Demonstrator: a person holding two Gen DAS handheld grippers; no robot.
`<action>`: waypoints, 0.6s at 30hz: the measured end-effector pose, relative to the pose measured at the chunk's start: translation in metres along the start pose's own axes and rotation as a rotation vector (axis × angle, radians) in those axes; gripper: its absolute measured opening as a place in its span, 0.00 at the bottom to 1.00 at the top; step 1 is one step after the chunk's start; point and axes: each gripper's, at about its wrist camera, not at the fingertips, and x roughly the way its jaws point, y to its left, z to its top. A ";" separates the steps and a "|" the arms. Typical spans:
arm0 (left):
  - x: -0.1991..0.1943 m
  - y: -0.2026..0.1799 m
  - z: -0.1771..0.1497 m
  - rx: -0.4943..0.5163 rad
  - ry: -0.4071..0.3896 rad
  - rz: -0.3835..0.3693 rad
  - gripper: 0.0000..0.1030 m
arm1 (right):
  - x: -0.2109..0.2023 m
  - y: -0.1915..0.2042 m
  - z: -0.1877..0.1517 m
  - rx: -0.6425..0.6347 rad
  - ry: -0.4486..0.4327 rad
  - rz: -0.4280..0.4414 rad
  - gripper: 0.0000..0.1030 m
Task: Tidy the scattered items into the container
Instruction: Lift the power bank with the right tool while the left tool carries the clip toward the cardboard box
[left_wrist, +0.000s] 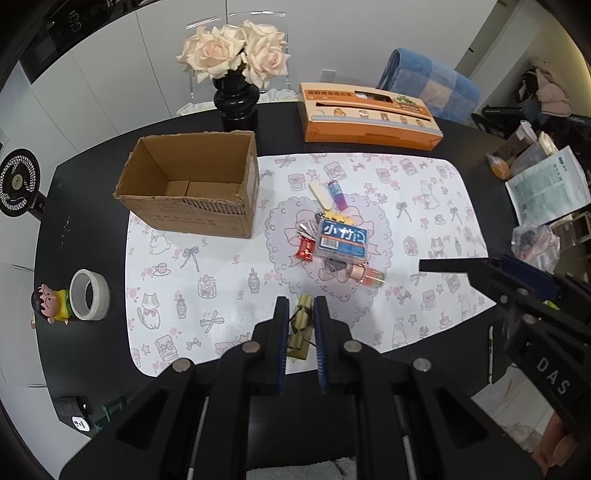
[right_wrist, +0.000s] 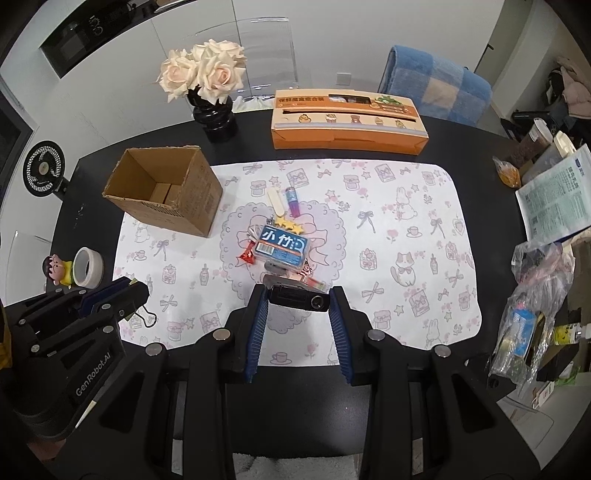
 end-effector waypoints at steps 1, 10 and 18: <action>0.000 0.002 0.002 -0.004 -0.001 0.002 0.13 | 0.000 0.003 0.003 -0.009 0.000 -0.001 0.34; 0.000 0.025 0.022 -0.041 -0.011 0.018 0.13 | 0.007 0.028 0.030 -0.062 0.000 0.016 0.34; 0.001 0.052 0.044 -0.054 -0.021 0.023 0.13 | 0.014 0.052 0.057 -0.083 -0.004 0.035 0.34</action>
